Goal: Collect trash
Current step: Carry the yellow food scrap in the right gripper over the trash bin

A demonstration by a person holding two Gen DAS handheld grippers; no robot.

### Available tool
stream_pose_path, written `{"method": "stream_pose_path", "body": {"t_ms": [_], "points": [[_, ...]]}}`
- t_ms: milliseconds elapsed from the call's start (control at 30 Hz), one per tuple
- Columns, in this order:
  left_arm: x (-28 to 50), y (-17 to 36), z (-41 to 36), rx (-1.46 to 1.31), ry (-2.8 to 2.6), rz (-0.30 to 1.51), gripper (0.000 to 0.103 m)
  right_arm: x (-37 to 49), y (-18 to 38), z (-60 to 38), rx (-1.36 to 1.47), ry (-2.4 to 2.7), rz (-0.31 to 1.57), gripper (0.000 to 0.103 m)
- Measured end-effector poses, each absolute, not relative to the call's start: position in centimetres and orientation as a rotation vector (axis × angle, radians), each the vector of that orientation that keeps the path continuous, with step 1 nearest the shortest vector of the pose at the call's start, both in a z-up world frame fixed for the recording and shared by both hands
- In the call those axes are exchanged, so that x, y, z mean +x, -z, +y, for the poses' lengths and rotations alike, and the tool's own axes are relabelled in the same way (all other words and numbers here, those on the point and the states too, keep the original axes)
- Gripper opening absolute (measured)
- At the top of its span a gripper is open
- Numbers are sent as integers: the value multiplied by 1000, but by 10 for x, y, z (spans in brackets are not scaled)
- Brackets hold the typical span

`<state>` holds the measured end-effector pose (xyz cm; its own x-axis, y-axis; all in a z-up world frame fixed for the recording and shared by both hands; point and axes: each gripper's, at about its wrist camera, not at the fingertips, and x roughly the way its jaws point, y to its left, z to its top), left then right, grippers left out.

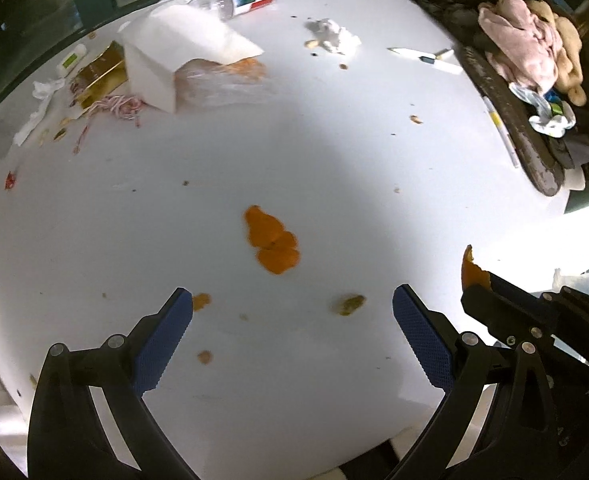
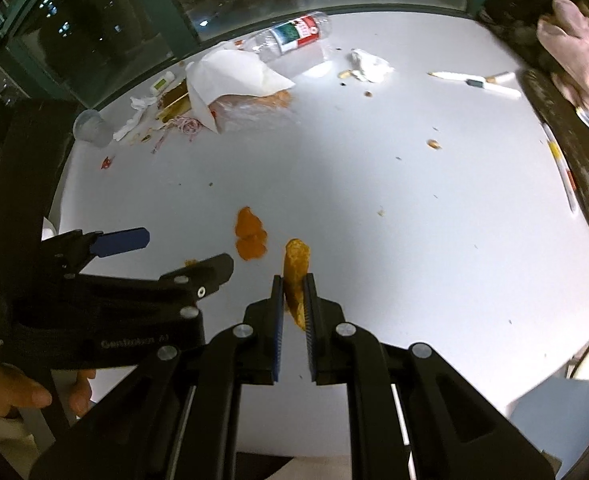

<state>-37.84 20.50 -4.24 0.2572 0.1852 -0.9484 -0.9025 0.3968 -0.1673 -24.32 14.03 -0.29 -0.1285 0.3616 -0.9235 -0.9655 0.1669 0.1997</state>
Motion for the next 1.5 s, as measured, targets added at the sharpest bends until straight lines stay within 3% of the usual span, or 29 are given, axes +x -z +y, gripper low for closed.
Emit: {"method": "stream_pose_path", "body": {"t_ms": [733, 1500], "points": [[-230, 12, 127, -712, -767, 1066, 97, -117, -29, 54, -529, -1238, 1120, 11], [-29, 6, -6, -447, -341, 1119, 97, 19, -48, -119, -260, -826, 1103, 11]]}}
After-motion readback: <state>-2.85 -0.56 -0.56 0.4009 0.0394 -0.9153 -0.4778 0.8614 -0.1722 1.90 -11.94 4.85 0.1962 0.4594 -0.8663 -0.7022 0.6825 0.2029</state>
